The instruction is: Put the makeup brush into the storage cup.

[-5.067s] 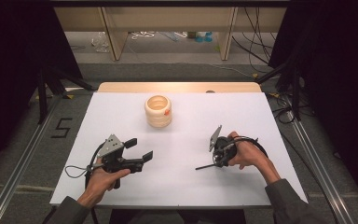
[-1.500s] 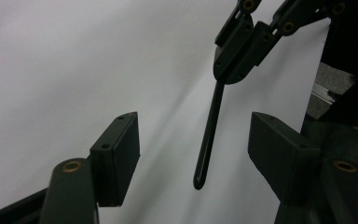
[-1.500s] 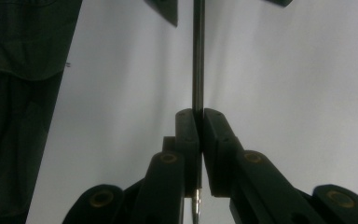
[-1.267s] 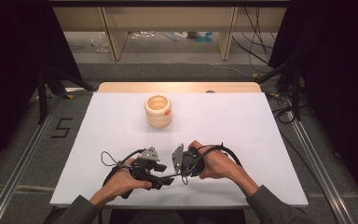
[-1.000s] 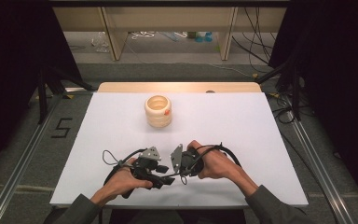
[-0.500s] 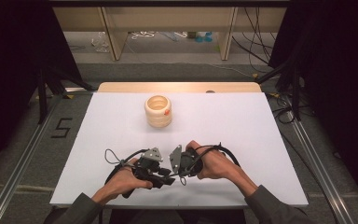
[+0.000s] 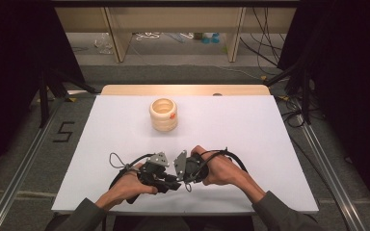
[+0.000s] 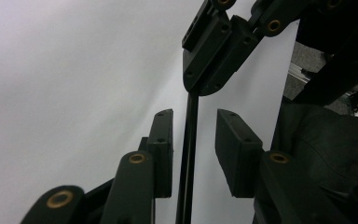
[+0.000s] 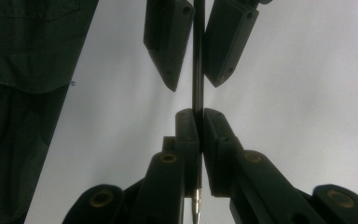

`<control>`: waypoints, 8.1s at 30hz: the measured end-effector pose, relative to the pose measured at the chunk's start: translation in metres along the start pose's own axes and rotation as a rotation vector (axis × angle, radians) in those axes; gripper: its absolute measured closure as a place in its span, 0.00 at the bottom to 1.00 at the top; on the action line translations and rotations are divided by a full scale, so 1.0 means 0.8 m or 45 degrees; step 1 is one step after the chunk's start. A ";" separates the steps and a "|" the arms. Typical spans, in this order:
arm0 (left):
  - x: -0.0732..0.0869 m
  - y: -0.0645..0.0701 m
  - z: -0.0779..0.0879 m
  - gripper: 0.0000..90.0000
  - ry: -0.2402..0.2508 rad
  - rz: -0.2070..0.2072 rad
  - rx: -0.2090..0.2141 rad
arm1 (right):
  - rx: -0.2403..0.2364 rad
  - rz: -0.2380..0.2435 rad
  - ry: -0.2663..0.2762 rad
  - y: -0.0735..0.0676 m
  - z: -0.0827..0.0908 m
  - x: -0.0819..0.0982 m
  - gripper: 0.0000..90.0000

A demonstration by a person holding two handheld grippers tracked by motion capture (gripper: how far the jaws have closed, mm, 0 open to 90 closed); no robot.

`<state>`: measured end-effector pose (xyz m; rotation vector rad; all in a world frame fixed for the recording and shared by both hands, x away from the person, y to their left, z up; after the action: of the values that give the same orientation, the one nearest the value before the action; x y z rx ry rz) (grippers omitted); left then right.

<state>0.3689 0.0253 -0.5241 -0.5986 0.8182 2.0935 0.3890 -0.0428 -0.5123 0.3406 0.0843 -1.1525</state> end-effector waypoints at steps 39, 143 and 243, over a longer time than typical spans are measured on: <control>-0.012 -0.015 0.016 0.94 0.094 0.019 0.008 | 0.126 -0.065 0.089 0.008 0.041 0.009 0.56; -0.080 -0.014 0.077 0.94 0.811 0.057 -0.192 | 0.250 -1.377 1.429 0.088 0.087 -0.004 0.62; -0.065 -0.002 0.054 0.94 0.604 -0.089 -0.094 | 0.212 -0.950 1.130 0.056 0.083 -0.047 0.95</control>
<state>0.3943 0.0310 -0.4616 -1.1749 0.9633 1.9482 0.4069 -0.0137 -0.4306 1.0093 0.9618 -1.6639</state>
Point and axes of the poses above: each handheld gripper's, and its own axes: z roughly backward along the jaws, x roughly out of its underside, y roughly to its right, the point moved 10 cm from there along -z, roughly forward along the jaws, and after that the axes turned 6 degrees about z, right-handed, at the moved point
